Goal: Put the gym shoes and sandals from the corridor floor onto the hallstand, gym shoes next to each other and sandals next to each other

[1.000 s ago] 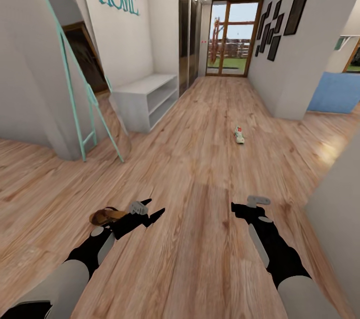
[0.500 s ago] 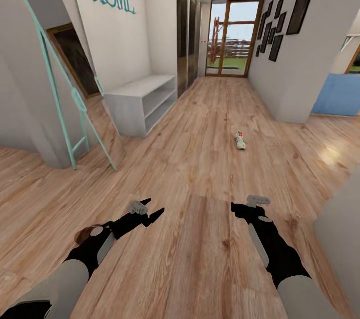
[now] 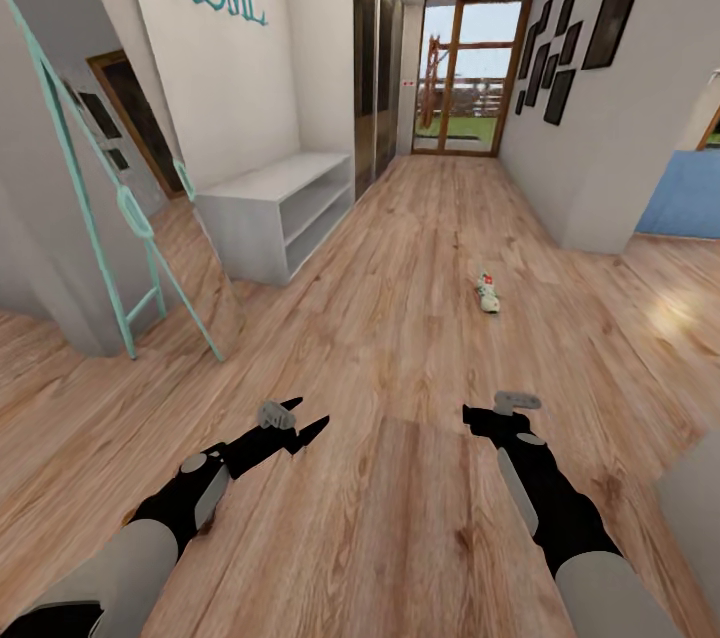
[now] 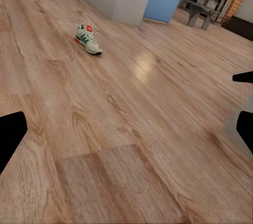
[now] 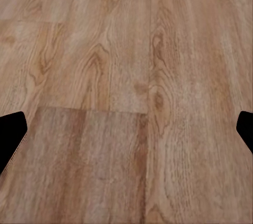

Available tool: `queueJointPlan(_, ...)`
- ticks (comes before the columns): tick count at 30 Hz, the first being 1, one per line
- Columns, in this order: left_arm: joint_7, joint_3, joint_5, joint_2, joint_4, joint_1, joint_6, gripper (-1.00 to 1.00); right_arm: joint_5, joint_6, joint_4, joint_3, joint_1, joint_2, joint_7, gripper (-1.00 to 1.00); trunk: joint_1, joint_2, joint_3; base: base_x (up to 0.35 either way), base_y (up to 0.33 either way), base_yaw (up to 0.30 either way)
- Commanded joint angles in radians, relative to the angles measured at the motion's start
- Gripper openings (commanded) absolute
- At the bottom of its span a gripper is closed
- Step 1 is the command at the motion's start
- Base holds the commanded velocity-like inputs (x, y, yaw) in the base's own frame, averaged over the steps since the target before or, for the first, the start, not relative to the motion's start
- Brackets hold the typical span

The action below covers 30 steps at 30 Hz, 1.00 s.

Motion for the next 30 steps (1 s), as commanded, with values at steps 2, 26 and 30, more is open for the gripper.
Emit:
queueJointPlan(2,-0.005,0.002,0.002,0.000,0.001,-0.001,-0.003,1.00,-0.010,0.004,-0.001,0.002,0.000,0.000,-0.006,1.00,0.000,0.000,-0.001,0.348,0.000,0.000)
queueJointPlan(26,-0.005,0.002,0.003,0.000,0.001,-0.001,-0.002,1.00,-0.010,0.004,-0.002,0.002,0.000,0.000,-0.006,1.00,0.000,0.000,-0.001,0.348,0.000,0.000)
queueJointPlan(30,-0.005,0.002,0.003,0.000,0.001,0.000,-0.002,1.00,-0.010,0.004,-0.002,0.002,0.000,0.000,-0.006,1.00,0.000,0.000,-0.001,0.348,0.000,0.000)
